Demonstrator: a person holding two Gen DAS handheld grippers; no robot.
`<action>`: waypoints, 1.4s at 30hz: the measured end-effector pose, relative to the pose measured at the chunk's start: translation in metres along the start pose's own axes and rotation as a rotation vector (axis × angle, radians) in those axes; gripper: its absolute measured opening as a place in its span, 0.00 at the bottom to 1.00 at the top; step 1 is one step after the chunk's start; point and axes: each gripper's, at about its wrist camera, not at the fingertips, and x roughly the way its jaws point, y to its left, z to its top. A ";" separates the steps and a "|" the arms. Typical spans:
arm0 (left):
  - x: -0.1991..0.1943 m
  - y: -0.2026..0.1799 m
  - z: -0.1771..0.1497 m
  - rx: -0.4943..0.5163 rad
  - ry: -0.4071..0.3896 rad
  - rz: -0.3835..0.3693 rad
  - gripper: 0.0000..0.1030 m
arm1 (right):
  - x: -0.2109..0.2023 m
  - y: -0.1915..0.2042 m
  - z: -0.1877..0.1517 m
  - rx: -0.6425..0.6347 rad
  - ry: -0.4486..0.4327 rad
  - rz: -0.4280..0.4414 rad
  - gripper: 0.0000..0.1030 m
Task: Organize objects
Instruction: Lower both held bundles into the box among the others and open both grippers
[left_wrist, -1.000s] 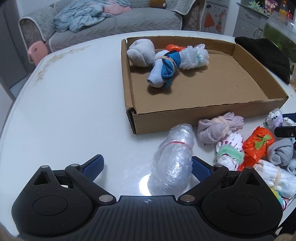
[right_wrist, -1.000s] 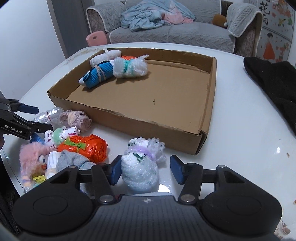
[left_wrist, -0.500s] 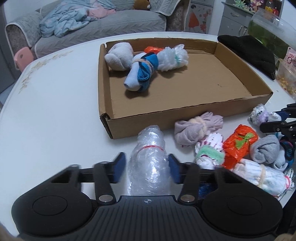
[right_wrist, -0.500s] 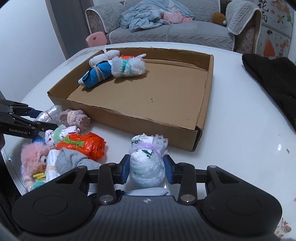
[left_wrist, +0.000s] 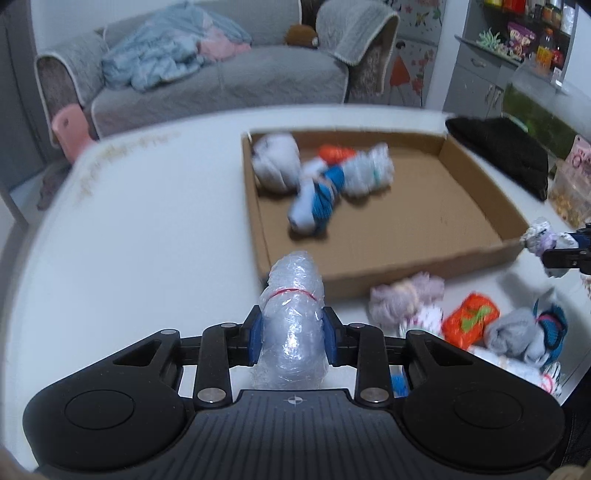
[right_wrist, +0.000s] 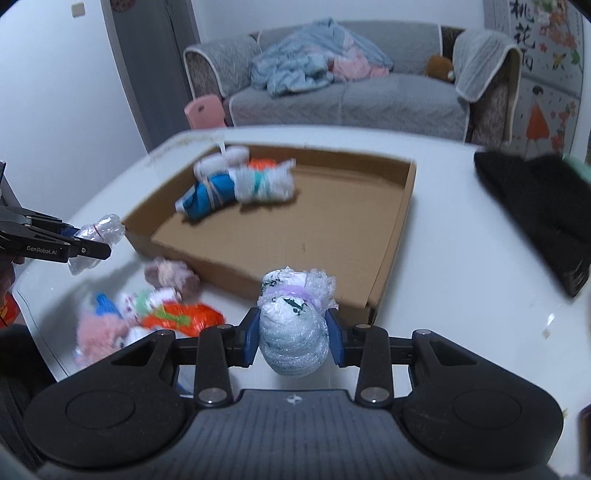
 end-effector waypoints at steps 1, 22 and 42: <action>-0.006 0.002 0.007 0.005 -0.013 0.004 0.37 | -0.006 0.000 0.005 -0.006 -0.013 -0.003 0.33; -0.022 -0.044 0.117 0.136 -0.143 -0.032 0.38 | 0.003 0.038 0.120 -0.203 -0.159 0.068 0.33; 0.090 -0.056 0.076 0.142 0.074 -0.124 0.38 | 0.098 0.045 0.110 -0.219 0.031 0.125 0.34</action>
